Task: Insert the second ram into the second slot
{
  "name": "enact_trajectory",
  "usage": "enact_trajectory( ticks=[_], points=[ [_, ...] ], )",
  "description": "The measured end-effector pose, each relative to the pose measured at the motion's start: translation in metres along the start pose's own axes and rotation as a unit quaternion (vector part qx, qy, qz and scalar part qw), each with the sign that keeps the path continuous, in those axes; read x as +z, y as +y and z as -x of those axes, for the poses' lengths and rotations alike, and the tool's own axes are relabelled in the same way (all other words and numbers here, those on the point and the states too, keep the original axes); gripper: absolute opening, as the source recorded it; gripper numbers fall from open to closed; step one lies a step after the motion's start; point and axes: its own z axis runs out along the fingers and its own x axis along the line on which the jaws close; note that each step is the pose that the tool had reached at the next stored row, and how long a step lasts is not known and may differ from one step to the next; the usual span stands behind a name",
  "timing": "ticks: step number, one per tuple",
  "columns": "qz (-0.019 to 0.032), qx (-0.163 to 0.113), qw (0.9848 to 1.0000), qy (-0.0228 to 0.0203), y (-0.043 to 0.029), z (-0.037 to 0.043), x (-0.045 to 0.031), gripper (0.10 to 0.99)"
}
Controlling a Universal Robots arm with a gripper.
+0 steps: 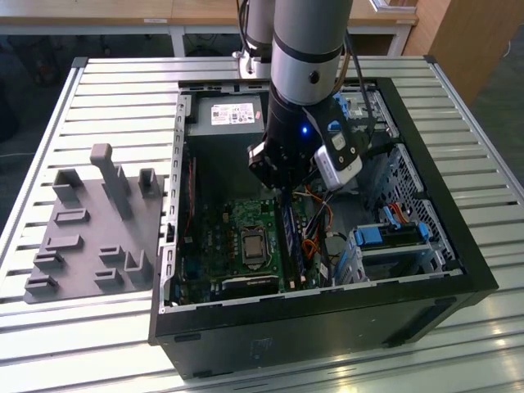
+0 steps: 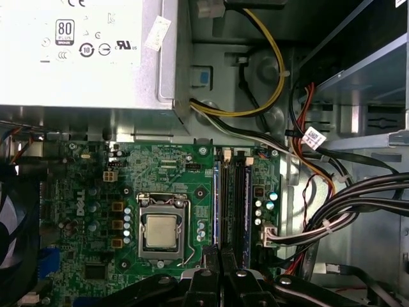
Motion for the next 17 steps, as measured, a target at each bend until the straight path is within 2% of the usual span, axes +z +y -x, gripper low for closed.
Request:
enact_trajectory(
  ticks=[6, 10, 17],
  points=[
    [0.0001, 0.001, 1.0, 0.0001, -0.0006, -0.0003, 0.0026, 0.129],
    [0.0001, 0.003, 1.0, 0.0001, -0.0049, -0.0003, 0.0047, 0.129],
    [0.0007, 0.003, 1.0, 0.0001, -0.0053, 0.0005, 0.0076, 0.129]
  ],
)
